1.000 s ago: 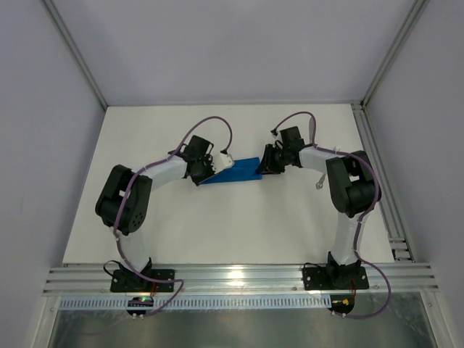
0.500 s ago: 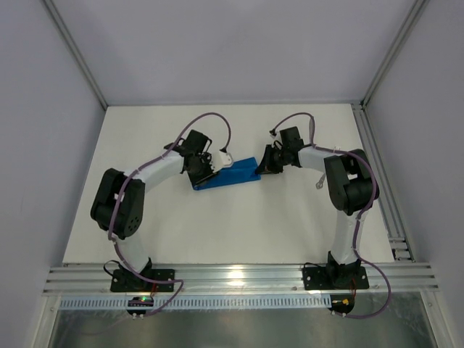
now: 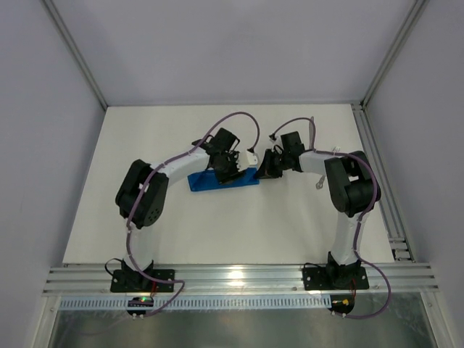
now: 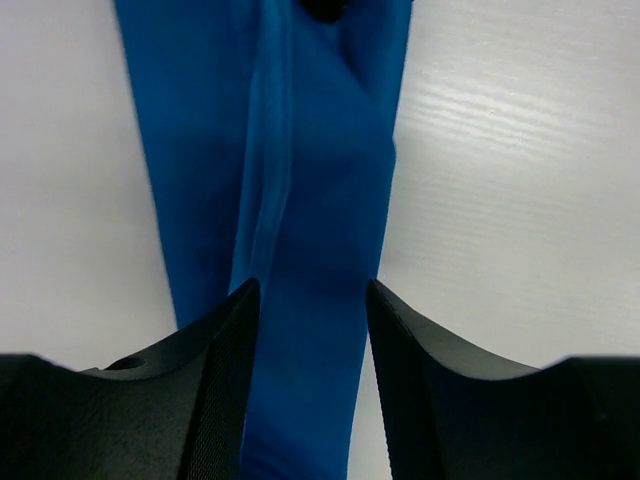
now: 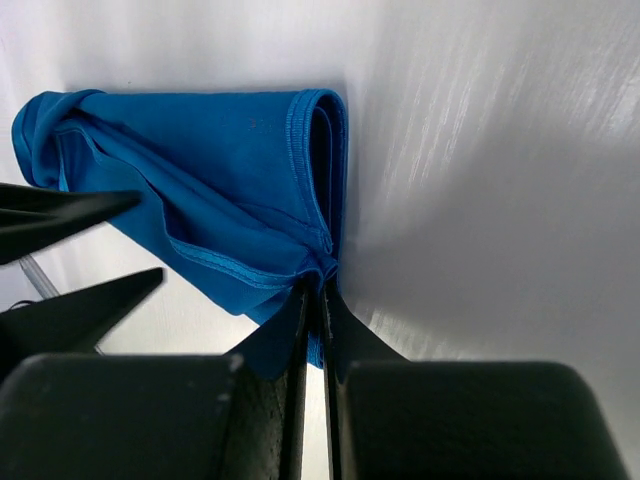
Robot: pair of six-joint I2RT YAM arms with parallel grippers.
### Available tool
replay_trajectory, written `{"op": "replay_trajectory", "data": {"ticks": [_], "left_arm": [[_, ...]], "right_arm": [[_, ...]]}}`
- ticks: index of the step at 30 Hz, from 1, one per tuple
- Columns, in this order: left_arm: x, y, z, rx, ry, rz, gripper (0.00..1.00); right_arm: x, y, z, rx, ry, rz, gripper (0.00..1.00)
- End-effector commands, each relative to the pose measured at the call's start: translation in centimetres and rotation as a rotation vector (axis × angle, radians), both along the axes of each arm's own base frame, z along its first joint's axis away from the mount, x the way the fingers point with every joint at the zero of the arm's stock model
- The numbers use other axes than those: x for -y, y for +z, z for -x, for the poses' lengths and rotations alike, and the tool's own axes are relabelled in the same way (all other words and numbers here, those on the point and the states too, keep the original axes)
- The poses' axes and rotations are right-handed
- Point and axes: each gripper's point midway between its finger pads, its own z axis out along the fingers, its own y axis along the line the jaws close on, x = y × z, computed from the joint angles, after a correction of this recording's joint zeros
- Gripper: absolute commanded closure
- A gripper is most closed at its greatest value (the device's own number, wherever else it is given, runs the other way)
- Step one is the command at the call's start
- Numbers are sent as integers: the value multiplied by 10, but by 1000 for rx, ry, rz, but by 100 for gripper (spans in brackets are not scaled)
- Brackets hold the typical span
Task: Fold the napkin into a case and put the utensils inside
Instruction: Grasp the top corner of the smaller rectangle folded napkin from the folded napkin.
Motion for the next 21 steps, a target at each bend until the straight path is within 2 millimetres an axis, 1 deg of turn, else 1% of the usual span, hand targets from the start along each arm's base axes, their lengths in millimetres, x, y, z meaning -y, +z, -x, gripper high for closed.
{"op": "replay_trajectory", "data": {"ticks": [1,2,3,4,6,8,9,13,16,18,20,21], "left_arm": [[43,14,-10,44,-45,86,51],[46,5,-11,23,-44,77,54],[49,3,-11,3,-39,75,55],[55,9,-18,9,-24,92,55],[58,2,-17,-16,-23,92,55],[60,1,-17,-22,-26,99,55],[59,-3,-17,-26,-21,93,55],[60,-6,-19,-25,-18,93,54],[63,-2,-19,-26,-22,105,55],[60,-1,-18,-31,-20,93,55],[55,1,-30,25,16,68,55],[53,-1,-34,36,37,60,56]], "right_arm": [[-3,4,9,-1,11,-11,96],[-4,3,10,-3,14,-14,96],[-4,4,9,1,15,-19,96],[-4,5,9,1,14,-22,96],[-5,6,9,6,16,-29,96],[-5,5,10,5,20,-30,96],[-5,5,11,3,23,-31,96],[-5,3,12,-1,26,-30,96],[-6,3,12,4,33,-32,96],[-5,3,12,1,30,-32,96],[-7,5,11,5,36,-42,95],[-8,6,11,7,42,-49,92]]}}
